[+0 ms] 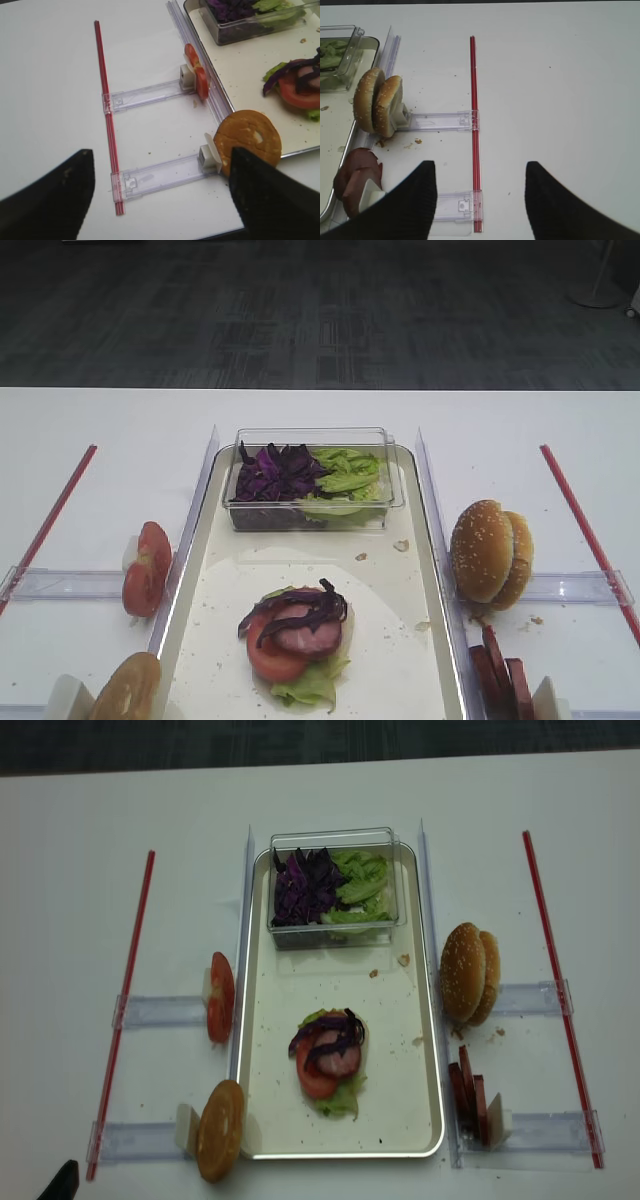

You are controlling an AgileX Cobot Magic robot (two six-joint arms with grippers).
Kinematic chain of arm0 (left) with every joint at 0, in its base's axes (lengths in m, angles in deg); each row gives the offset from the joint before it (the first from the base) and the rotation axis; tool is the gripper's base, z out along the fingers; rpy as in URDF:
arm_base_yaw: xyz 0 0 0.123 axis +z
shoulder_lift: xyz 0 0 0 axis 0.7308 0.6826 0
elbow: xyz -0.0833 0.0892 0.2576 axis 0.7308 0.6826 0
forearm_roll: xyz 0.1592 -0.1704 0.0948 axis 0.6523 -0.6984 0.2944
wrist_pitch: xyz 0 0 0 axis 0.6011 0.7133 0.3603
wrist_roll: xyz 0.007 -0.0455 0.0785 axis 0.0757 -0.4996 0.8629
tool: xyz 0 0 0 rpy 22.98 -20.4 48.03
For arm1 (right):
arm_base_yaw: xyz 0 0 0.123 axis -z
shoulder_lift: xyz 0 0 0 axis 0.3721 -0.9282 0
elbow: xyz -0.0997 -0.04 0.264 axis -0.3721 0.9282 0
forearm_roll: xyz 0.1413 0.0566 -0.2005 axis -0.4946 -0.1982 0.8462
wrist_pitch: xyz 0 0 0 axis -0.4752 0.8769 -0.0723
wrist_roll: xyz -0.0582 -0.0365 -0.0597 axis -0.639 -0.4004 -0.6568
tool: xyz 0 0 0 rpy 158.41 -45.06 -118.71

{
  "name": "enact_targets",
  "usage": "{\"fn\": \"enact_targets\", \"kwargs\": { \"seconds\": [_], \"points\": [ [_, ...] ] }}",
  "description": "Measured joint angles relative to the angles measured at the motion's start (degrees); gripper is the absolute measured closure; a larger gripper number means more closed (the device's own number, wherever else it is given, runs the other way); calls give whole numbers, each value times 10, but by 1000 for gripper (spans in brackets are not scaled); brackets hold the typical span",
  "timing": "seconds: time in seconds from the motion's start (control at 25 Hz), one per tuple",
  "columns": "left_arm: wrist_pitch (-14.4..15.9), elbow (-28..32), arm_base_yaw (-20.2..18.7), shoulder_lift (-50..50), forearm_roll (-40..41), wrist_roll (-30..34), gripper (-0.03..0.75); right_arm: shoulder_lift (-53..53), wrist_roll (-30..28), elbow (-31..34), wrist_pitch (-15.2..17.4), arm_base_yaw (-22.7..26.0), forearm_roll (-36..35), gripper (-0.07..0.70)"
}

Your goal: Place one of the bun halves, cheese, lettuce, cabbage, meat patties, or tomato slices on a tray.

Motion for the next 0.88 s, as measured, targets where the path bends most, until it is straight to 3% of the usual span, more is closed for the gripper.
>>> {"fn": "enact_targets", "kwargs": {
  "seconds": [0.88],
  "points": [
    [0,0,0,0,0,0,203,0,0,0,0,0,0,204]
  ]
}}
